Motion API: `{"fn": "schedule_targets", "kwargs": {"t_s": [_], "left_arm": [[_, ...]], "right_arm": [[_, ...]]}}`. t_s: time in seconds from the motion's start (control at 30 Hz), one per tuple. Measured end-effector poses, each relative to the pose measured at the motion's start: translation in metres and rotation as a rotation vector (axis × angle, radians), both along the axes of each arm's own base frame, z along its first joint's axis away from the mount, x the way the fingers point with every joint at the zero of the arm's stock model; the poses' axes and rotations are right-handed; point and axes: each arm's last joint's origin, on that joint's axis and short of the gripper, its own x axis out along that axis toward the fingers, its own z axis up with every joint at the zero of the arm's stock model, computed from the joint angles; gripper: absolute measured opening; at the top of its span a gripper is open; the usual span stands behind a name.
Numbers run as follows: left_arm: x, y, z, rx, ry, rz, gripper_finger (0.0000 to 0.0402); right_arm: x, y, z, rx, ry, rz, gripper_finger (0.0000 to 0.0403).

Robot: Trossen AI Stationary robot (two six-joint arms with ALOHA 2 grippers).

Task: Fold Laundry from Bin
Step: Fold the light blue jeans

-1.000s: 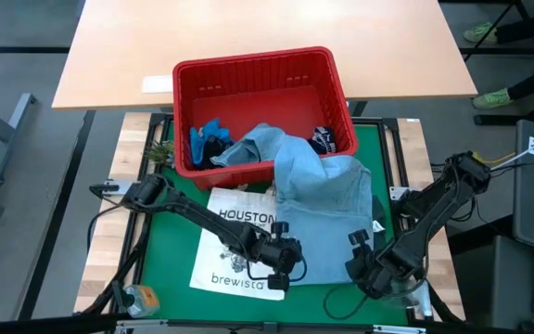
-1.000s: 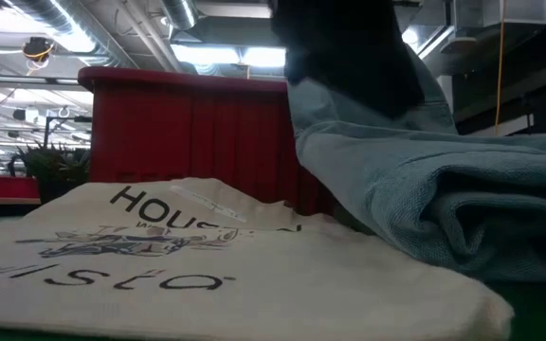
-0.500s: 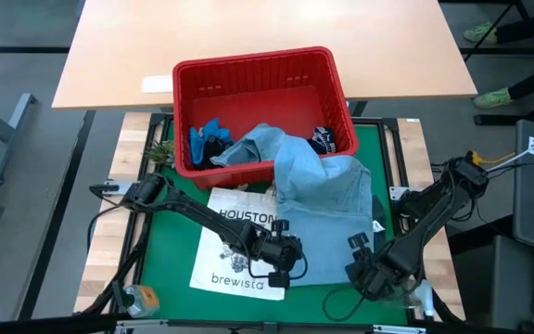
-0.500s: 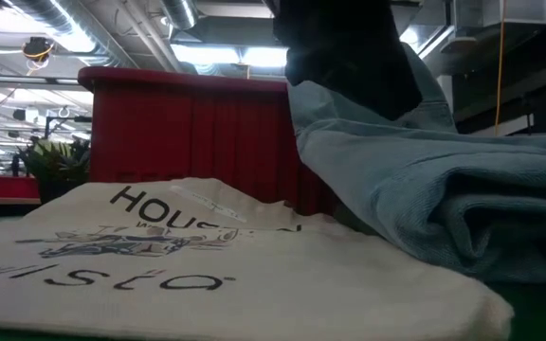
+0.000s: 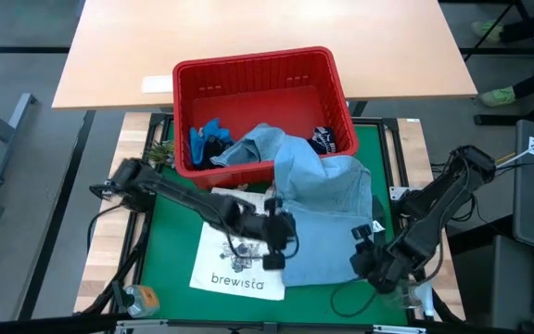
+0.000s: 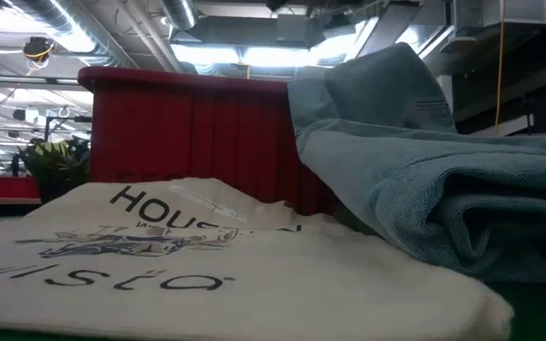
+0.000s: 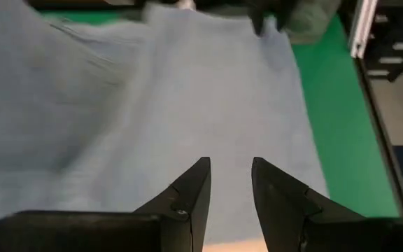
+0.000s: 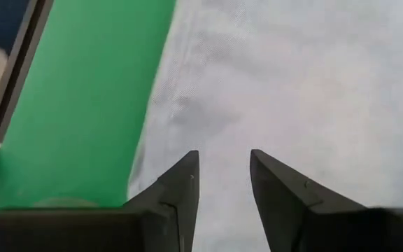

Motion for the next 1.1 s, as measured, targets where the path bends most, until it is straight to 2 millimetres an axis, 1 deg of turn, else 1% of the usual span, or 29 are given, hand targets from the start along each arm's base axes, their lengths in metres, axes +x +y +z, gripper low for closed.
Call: {"fn": "schedule_targets", "kwargs": {"t_s": [0.07,0.17,0.27,0.33,0.4,0.5,0.6,0.67,0.77,0.9,1.0,1.1], "left_arm": [[-0.007,0.014,0.016,0.015,-0.022,0.033,0.0101],[-0.018,0.042,0.037,0.040,-0.039,0.116,0.0101],[-0.031,0.077,0.055,0.040,-0.045,0.204,0.0101],[-0.039,0.103,0.064,0.028,-0.046,0.260,0.0101],[-0.045,0.131,0.070,0.011,-0.041,0.319,0.0101],[-0.049,0.174,0.070,-0.037,-0.029,0.392,0.0101],[-0.052,0.212,0.062,-0.119,0.000,0.419,0.0101],[-0.056,0.232,0.058,-0.156,0.017,0.436,0.0101],[-0.063,0.257,0.056,-0.123,0.028,0.450,0.0101],[-0.075,0.284,0.056,-0.027,0.050,0.444,0.0101],[-0.079,0.295,0.055,0.041,0.072,0.407,0.0101],[-0.080,0.299,0.053,0.089,0.091,0.350,0.0101]], "right_arm": [[-0.001,-0.005,0.007,-0.023,-0.069,-0.022,0.0127],[-0.002,-0.013,0.017,-0.092,-0.210,-0.073,0.0127],[0.000,-0.024,0.027,-0.185,-0.358,-0.144,0.0127],[0.004,-0.034,0.033,-0.224,-0.411,-0.179,0.0127],[0.010,-0.046,0.037,-0.249,-0.427,-0.201,0.0127],[0.022,-0.063,0.042,-0.297,-0.429,-0.213,0.0127],[0.033,-0.080,0.043,-0.324,-0.409,-0.220,0.0127],[0.038,-0.090,0.042,-0.325,-0.370,-0.202,0.0127],[0.045,-0.103,0.040,-0.301,-0.307,-0.153,0.0127],[0.051,-0.121,0.040,-0.325,-0.274,-0.141,0.0127],[0.056,-0.138,0.040,-0.357,-0.262,-0.171,0.0127],[0.060,-0.153,0.042,-0.375,-0.265,-0.198,0.0127]]}}
